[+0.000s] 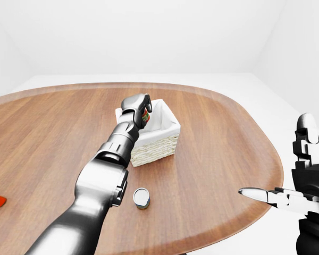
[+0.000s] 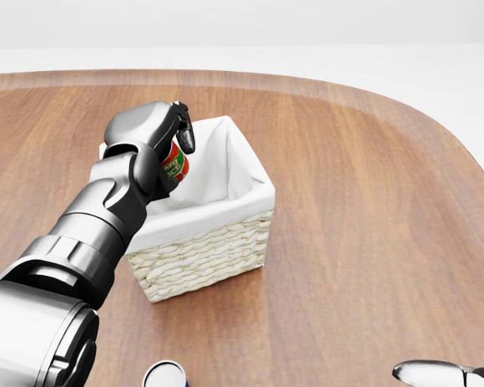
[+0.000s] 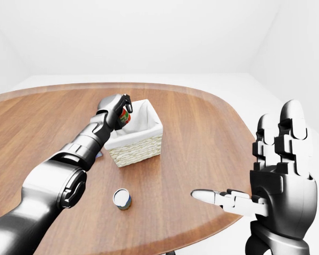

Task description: Pick up the tomato sauce, and put it in the basket.

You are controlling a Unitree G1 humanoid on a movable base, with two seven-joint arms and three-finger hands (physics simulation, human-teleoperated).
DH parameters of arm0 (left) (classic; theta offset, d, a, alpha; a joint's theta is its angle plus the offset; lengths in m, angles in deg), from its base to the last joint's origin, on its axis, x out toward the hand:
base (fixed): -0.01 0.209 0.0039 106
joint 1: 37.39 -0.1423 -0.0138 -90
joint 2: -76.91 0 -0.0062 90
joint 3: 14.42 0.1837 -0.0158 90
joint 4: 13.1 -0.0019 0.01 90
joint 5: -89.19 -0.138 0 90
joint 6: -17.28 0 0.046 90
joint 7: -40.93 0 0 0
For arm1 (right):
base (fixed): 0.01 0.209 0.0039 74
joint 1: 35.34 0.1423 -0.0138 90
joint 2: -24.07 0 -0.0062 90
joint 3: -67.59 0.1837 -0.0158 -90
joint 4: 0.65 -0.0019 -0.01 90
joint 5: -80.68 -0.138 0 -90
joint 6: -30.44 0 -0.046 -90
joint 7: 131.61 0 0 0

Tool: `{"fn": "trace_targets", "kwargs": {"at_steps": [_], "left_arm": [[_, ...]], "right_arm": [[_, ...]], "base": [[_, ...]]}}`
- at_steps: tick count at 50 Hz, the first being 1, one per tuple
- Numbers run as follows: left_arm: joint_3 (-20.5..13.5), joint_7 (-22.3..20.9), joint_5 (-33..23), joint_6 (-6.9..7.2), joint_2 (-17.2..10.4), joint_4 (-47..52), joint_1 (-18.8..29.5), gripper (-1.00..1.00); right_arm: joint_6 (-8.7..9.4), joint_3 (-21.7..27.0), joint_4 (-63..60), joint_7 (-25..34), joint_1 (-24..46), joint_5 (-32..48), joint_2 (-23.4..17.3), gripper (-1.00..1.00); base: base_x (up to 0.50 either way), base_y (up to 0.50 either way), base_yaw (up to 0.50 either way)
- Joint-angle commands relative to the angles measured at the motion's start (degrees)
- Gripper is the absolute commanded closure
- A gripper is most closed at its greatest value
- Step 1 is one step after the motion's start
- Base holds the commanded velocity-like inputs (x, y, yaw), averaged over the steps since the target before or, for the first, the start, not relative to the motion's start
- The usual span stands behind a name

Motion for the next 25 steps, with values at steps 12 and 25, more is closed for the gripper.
{"fn": "trace_targets", "kwargs": {"at_steps": [12,25], "left_arm": [[-0.3,0.6,-1.0,0.0,-0.1,0.1,0.7,-1.0],[-0.2,0.1,-1.3,0.0,-0.5,0.1,0.8,-1.0]], "right_arm": [[0.0,0.1,0.0,0.8,0.0,0.6,1.0,-1.0],[0.0,0.2,0.0,0.1,0.2,0.1,0.2,-1.0]], "base": [[0.0,0.0,0.0],[0.0,0.0,0.0]]}}
